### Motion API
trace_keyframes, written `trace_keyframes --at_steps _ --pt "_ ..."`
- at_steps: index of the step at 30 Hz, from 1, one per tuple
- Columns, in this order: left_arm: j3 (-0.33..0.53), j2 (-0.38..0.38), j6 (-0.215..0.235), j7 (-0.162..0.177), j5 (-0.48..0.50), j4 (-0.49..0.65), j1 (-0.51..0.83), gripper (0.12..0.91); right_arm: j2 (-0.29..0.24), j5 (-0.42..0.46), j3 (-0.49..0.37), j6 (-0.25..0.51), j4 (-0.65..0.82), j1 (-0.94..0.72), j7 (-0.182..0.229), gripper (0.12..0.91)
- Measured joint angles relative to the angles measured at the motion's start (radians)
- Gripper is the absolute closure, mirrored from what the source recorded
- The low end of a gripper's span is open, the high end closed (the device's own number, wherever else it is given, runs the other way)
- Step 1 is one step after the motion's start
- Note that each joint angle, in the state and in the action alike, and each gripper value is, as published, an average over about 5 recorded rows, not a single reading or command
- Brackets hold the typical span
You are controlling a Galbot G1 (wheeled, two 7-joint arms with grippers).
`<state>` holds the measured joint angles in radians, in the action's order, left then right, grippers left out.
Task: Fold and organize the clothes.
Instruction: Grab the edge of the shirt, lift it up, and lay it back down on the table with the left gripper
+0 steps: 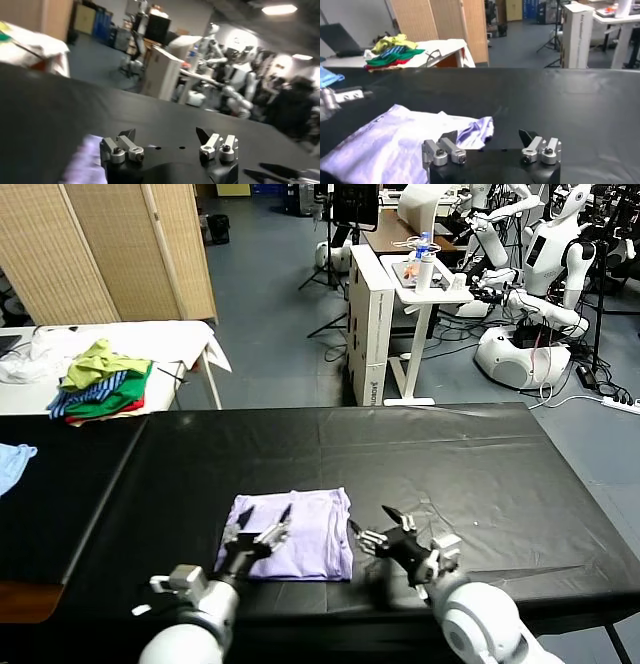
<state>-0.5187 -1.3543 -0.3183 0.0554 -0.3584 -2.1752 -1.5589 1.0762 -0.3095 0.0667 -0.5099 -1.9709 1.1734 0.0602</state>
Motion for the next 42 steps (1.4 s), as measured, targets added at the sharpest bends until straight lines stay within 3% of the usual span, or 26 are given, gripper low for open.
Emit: trace_keyframes --at_steps 9,17,22,27,30,37,42 --pt "-0.050 -0.022 0.047 -0.061 0.012 0.049 -0.001 0.123 -0.006 -0.129 0.076 0.095 -0.032 0.028 0.002 0.118" --pt "-0.066 -0.077 0.098 -0.090 -0.003 0.127 0.002 0.123 -0.042 -0.253 0.237 0.076 -0.117 0.105 0.011 0.118" --pt "-0.068 -0.115 0.115 -0.102 -0.028 0.166 -0.002 0.123 -0.057 -0.272 0.329 0.074 -0.170 0.158 0.006 0.118" --pt "-0.063 -0.138 0.114 -0.103 -0.045 0.181 0.000 0.125 -0.058 -0.274 0.369 0.074 -0.195 0.186 0.005 0.118" --pt "-0.063 -0.142 0.114 -0.103 -0.057 0.190 0.001 0.158 -0.058 -0.275 0.378 0.075 -0.204 0.191 0.004 0.118" --pt "-0.068 -0.148 0.121 -0.124 -0.108 0.220 0.003 0.344 -0.060 -0.275 0.392 0.075 -0.211 0.202 0.004 0.118" --pt "-0.071 -0.153 0.114 -0.135 -0.171 0.223 0.002 0.416 -0.057 -0.275 0.394 0.075 -0.212 0.205 0.004 0.118"
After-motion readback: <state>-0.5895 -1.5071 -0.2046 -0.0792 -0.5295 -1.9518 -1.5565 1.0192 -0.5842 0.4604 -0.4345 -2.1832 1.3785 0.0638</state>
